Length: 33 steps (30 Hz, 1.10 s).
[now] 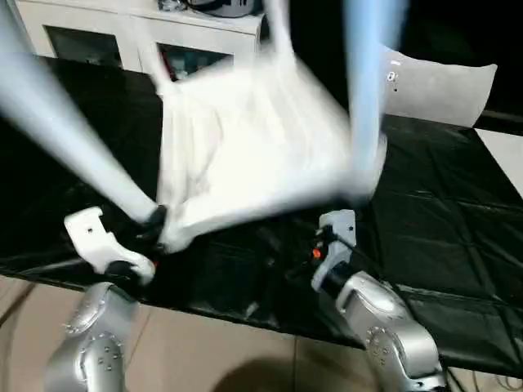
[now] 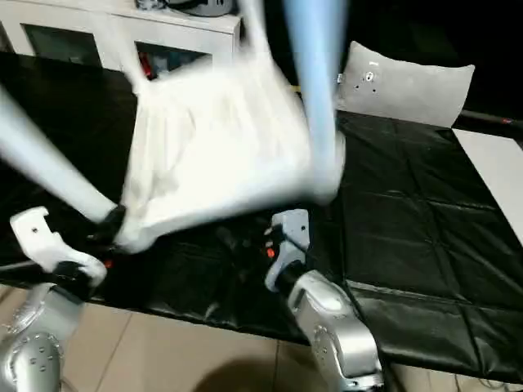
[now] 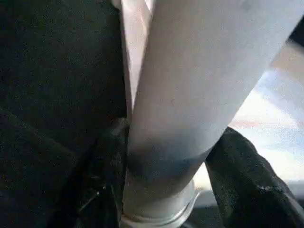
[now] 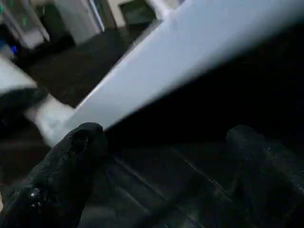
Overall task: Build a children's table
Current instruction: Flip table
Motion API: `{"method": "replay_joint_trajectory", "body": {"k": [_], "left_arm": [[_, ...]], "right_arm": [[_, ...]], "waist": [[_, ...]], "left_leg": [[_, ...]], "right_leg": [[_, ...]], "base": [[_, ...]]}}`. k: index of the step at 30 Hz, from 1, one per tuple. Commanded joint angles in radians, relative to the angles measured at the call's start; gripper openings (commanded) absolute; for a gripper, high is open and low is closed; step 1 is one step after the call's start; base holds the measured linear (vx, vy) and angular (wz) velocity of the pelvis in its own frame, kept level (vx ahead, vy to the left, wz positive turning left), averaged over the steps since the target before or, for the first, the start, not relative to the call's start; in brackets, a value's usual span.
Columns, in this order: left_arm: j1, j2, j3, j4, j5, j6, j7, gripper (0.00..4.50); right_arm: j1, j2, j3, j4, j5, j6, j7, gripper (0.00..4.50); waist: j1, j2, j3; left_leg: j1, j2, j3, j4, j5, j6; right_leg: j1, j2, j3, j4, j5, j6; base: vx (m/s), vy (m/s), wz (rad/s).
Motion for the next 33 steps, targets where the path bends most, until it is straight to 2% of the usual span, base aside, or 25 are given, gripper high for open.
{"method": "replay_joint_trajectory", "body": {"k": [1,3,4,5,7,13,15,16,18,21,22,23,24,27,29,33], "left_arm": [[0.013,-0.118,0.000,0.050,-0.041,0.069,0.025,2.11],[0.014,-0.115,-0.028,0.050,-0.017,0.093,0.002,2.11],[0.014,-0.115,-0.031,0.050,-0.014,0.095,0.000,2.11],[0.011,-0.121,-0.034,0.055,-0.015,0.099,-0.002,2.11],[0.002,-0.129,-0.045,0.059,-0.036,0.115,0.015,2.11],[-0.002,-0.095,-0.091,0.068,-0.086,0.127,0.032,2.11],[-0.005,-0.088,-0.100,0.072,-0.083,0.137,0.018,2.11],[-0.005,-0.085,-0.105,0.074,-0.077,0.138,0.014,2.11],[-0.008,-0.071,-0.131,0.083,-0.050,0.132,0.001,2.11],[-0.013,-0.048,-0.178,0.099,-0.015,0.118,-0.014,2.11],[-0.020,-0.034,-0.204,0.114,0.012,0.100,-0.020,2.11],[-0.020,-0.034,-0.204,0.114,0.012,0.100,-0.020,2.11],[-0.025,-0.022,-0.223,0.124,0.030,0.090,-0.025,2.11],[-0.034,0.009,-0.266,0.139,0.069,0.071,-0.044,2.11],[-0.038,0.010,-0.275,0.144,0.071,0.067,-0.048,2.11],[-0.034,0.018,-0.291,0.144,0.089,0.056,-0.052,2.11]], "right_arm": [[-0.024,0.012,-0.031,0.022,0.021,0.011,-0.023,4.50],[-0.051,0.043,-0.051,0.053,0.042,-0.003,-0.035,4.50],[-0.054,0.047,-0.054,0.057,0.045,-0.005,-0.037,4.50],[-0.070,0.064,-0.062,0.076,0.062,-0.019,-0.029,4.50],[-0.122,0.116,-0.090,0.134,0.100,-0.063,-0.023,4.50],[-0.215,0.194,-0.157,0.239,0.146,-0.114,-0.057,4.50],[-0.277,0.221,-0.179,0.315,0.156,-0.138,-0.080,4.50],[-0.297,0.230,-0.185,0.340,0.165,-0.146,-0.084,4.50],[-0.350,0.261,-0.206,0.388,0.210,-0.171,-0.076,4.50],[-0.429,0.302,-0.248,0.460,0.279,-0.192,-0.083,4.50],[-0.479,0.319,-0.271,0.503,0.311,-0.195,-0.085,4.50],[-0.479,0.319,-0.271,0.503,0.311,-0.195,-0.085,4.50],[-0.518,0.333,-0.298,0.538,0.327,-0.195,-0.084,4.50],[-0.584,0.354,-0.349,0.598,0.367,-0.193,-0.096,4.50],[-0.623,0.354,-0.372,0.646,0.409,-0.207,-0.116,4.50],[-0.676,0.346,-0.393,0.722,0.460,-0.225,-0.112,4.01]], "waist": [[-0.001,0.003,-0.038],[-0.006,0.001,-0.037],[-0.007,0.003,-0.037],[-0.005,0.003,-0.036],[-0.007,0.001,-0.039],[-0.002,-0.002,-0.042],[-0.007,-0.003,-0.041],[-0.007,-0.003,-0.042],[-0.002,0.003,-0.042],[0.002,0.002,-0.046],[0.000,0.001,-0.046],[0.002,0.001,-0.046],[0.005,0.001,-0.045],[0.005,0.000,-0.049],[0.006,-0.003,-0.050],[0.002,-0.004,-0.052]], "left_leg": [[-0.030,0.016,0.013,-0.092,-0.120,0.023],[-0.027,0.018,0.013,-0.095,-0.138,0.016],[-0.026,0.019,0.012,-0.096,-0.144,0.014],[-0.021,0.020,0.013,-0.096,-0.155,0.009],[-0.025,0.020,0.014,-0.097,-0.158,0.007],[-0.025,0.017,0.020,-0.092,-0.104,0.012],[-0.027,0.018,0.021,-0.095,-0.120,0.011],[-0.022,0.017,0.023,-0.093,-0.126,0.011],[-0.015,0.020,0.025,-0.093,-0.111,0.010],[-0.014,0.023,0.027,-0.094,-0.094,0.003],[-0.014,0.023,0.029,-0.094,-0.097,0.005],[-0.013,0.023,0.030,-0.094,-0.103,0.008],[-0.012,0.021,0.033,-0.092,-0.105,0.010],[-0.019,0.021,0.031,-0.091,-0.074,0.011],[-0.017,0.020,0.032,-0.090,-0.062,0.015],[-0.023,0.019,0.034,-0.087,-0.061,0.019]], "right_leg": [[0.053,-0.056,0.057,-0.072,-0.322,-0.071],[0.050,-0.053,0.056,-0.075,-0.334,-0.053],[0.049,-0.053,0.055,-0.075,-0.334,-0.051],[0.046,-0.052,0.055,-0.078,-0.335,-0.043],[0.051,-0.054,0.055,-0.076,-0.327,-0.039],[0.052,-0.054,0.057,-0.068,-0.280,-0.056],[0.050,-0.056,0.057,-0.068,-0.305,-0.064],[0.047,-0.056,0.056,-0.070,-0.324,-0.060],[0.044,-0.054,0.056,-0.069,-0.289,-0.060],[0.047,-0.051,0.056,-0.058,-0.217,-0.080],[0.047,-0.051,0.056,-0.057,-0.207,-0.086],[0.047,-0.052,0.057,-0.059,-0.212,-0.087],[0.046,-0.053,0.059,-0.061,-0.219,-0.087],[0.053,-0.056,0.059,-0.056,-0.205,-0.088],[0.053,-0.056,0.059,-0.053,-0.198,-0.092],[0.054,-0.059,0.058,-0.052,-0.205,-0.106]], "base": [[0.000,0.000,0.00],[0.000,0.000,0.00],[0.000,0.000,0.00],[0.000,0.000,0.00],[0.000,0.000,0.00],[0.000,0.000,0.00],[0.000,0.000,0.00],[0.000,0.000,0.00],[0.000,0.000,0.00],[0.000,0.000,0.00],[0.000,0.000,0.00],[0.000,0.000,0.00],[0.000,0.000,0.00],[0.000,0.000,0.00],[0.000,0.000,0.00],[0.000,0.000,0.00]]}}
